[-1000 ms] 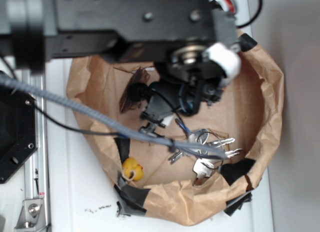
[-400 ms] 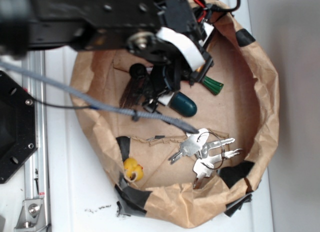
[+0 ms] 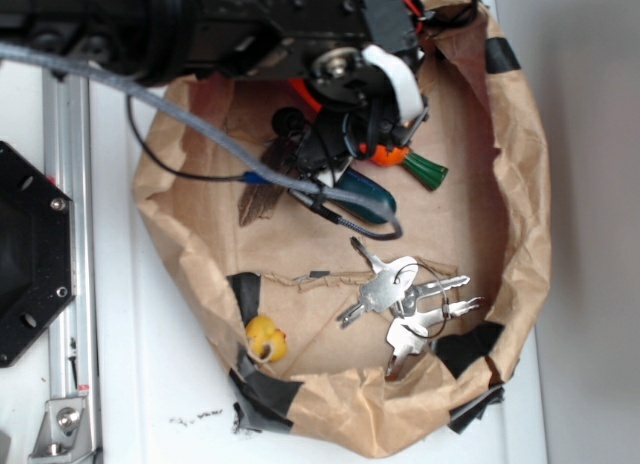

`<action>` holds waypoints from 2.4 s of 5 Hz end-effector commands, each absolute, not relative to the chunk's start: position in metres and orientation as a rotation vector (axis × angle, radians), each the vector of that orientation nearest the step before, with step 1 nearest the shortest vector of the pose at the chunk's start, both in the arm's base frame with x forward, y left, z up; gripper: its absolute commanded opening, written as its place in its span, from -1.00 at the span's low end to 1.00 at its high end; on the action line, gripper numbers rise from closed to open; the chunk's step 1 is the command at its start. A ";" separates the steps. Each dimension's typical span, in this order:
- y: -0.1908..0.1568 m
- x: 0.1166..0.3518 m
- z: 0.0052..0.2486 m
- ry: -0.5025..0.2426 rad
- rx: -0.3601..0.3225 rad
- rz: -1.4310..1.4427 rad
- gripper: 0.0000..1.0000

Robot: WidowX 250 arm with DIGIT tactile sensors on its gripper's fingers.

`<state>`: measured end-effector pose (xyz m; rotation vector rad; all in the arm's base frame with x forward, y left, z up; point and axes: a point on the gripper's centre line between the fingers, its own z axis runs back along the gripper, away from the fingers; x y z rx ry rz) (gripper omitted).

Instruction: Grab the carrot.

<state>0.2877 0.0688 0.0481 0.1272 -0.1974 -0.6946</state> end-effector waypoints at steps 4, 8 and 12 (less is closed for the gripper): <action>0.054 0.277 0.007 -0.024 -0.055 -0.853 1.00; 0.008 0.259 0.049 -0.060 -0.142 -0.945 1.00; 0.047 0.282 0.108 -0.221 -0.029 -0.838 1.00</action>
